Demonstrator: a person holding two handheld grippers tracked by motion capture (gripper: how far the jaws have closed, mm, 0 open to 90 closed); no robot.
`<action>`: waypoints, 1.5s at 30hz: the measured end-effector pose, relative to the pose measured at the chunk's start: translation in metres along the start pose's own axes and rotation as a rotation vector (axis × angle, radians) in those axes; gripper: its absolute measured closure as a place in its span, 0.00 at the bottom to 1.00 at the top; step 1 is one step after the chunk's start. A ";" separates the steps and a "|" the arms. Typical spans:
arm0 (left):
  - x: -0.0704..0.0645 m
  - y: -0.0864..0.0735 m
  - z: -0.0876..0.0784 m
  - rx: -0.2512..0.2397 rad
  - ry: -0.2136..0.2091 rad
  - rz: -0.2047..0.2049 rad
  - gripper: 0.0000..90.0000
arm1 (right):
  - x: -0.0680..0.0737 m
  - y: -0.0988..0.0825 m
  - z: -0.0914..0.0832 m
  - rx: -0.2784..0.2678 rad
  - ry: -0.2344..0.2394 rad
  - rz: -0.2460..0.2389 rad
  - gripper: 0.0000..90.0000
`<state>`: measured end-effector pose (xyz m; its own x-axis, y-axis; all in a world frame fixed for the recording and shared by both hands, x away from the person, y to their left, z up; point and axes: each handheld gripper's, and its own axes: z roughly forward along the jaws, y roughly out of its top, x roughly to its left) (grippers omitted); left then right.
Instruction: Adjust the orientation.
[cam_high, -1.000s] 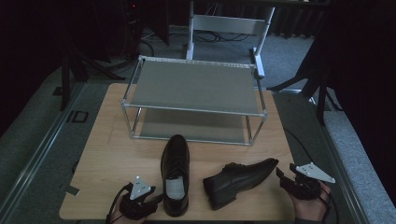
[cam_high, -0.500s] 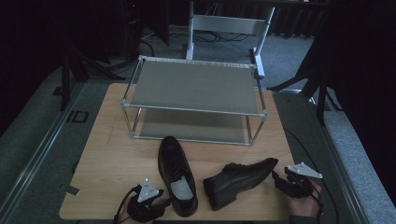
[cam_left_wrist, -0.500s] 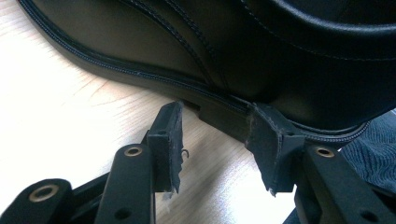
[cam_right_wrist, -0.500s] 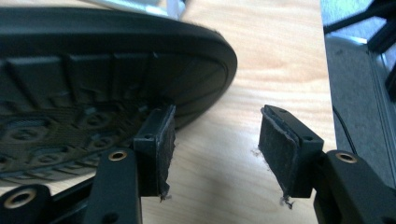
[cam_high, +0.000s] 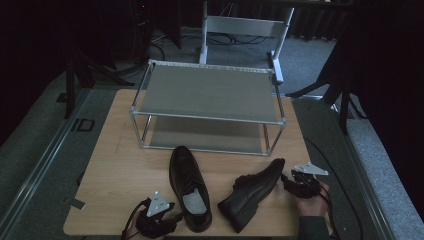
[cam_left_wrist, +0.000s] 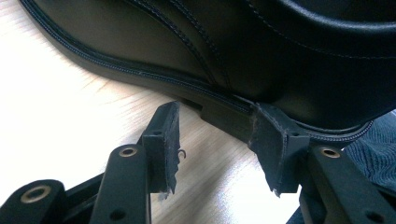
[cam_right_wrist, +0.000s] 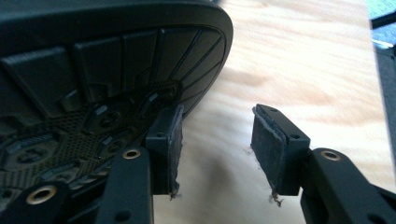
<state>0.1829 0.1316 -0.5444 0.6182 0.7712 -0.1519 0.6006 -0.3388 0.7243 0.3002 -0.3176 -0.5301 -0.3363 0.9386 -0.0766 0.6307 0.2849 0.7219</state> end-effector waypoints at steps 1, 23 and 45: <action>0.000 0.000 0.000 -0.002 -0.001 -0.001 0.58 | 0.002 0.003 0.003 -0.001 -0.001 -0.008 0.60; -0.001 -0.002 0.000 -0.021 0.014 0.004 0.56 | 0.043 0.049 -0.049 -0.183 0.191 -0.055 0.44; -0.003 -0.002 0.000 -0.023 0.035 0.024 0.56 | 0.000 0.013 -0.056 -0.104 0.264 0.052 0.66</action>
<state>0.1796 0.1298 -0.5455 0.6135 0.7819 -0.1110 0.5742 -0.3452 0.7424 0.2689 -0.3247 -0.4819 -0.4842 0.8645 0.1347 0.5817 0.2031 0.7876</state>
